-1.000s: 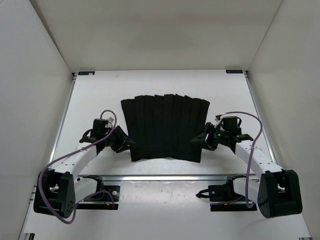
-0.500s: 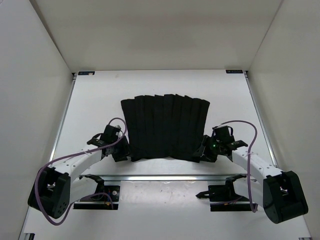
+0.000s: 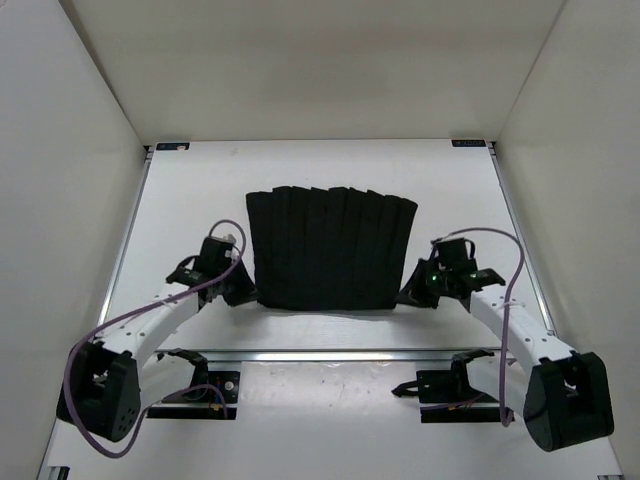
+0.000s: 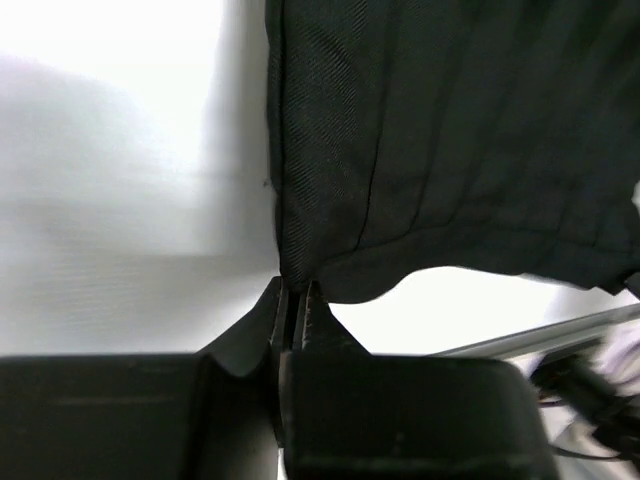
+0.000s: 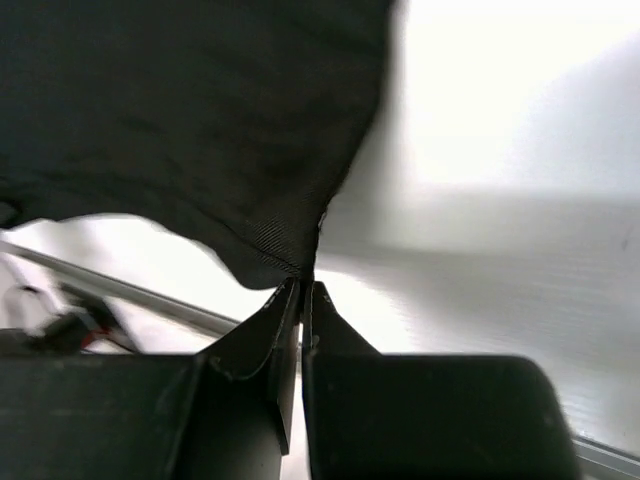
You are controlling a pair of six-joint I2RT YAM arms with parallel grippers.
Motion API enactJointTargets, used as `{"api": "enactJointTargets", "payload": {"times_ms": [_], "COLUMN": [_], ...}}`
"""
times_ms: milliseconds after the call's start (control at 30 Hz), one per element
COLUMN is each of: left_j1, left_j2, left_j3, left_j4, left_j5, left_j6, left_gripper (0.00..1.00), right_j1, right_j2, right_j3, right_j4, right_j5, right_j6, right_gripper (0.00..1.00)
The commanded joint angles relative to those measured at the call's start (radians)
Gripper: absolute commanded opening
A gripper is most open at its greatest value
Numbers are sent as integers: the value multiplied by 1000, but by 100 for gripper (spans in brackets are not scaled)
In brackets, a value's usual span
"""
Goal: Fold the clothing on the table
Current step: Fold the skirt
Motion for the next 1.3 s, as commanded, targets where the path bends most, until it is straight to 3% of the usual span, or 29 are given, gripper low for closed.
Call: {"api": "enactJointTargets", "payload": {"times_ms": [0,167,400,500,600,733,900,967,1067,1100,1133,1167,1267], "left_j1": [78,6,-71,-95,-112,-22,130,191,273,280,293,297,302], "left_j2": [-64,-133,-487,-598,-604,-412,-53,121,449,498,596,671,769], "left_j3": [139,148,-30,-12,44,152,322,406,595,629,693,751,824], "left_j4": [-96,-190,-363,-446,-443,-289,-80,52,191,254,272,342,368], "left_j5": [60,117,168,191,180,194,137,203,236,284,369,446,507], "left_j6": [78,80,-30,-96,-147,-130,-112,-131,-178,-196,-207,-222,-210], "left_gripper": [0,0,0,0,0,0,1,8,39,50,52,55,57], "right_j1": [-56,-14,169,177,122,13,-154,-239,-381,-395,-411,-415,-415], "right_j2": [-68,-141,-345,-417,-390,-234,152,286,456,519,570,613,633], "right_j3": [166,222,125,160,258,386,537,609,659,682,702,740,766], "right_j4": [-95,-261,-489,-603,-665,-536,-329,-220,-29,17,26,16,-45], "right_j5": [-30,-29,-5,-46,-89,-182,-207,-201,-222,-225,-204,-218,-198], "right_j6": [-67,-105,-25,-40,-95,-209,-309,-303,-229,-216,-205,-212,-237], "right_gripper": [0,0,0,1,0,0,0,0,0,9,35,43,45]}}
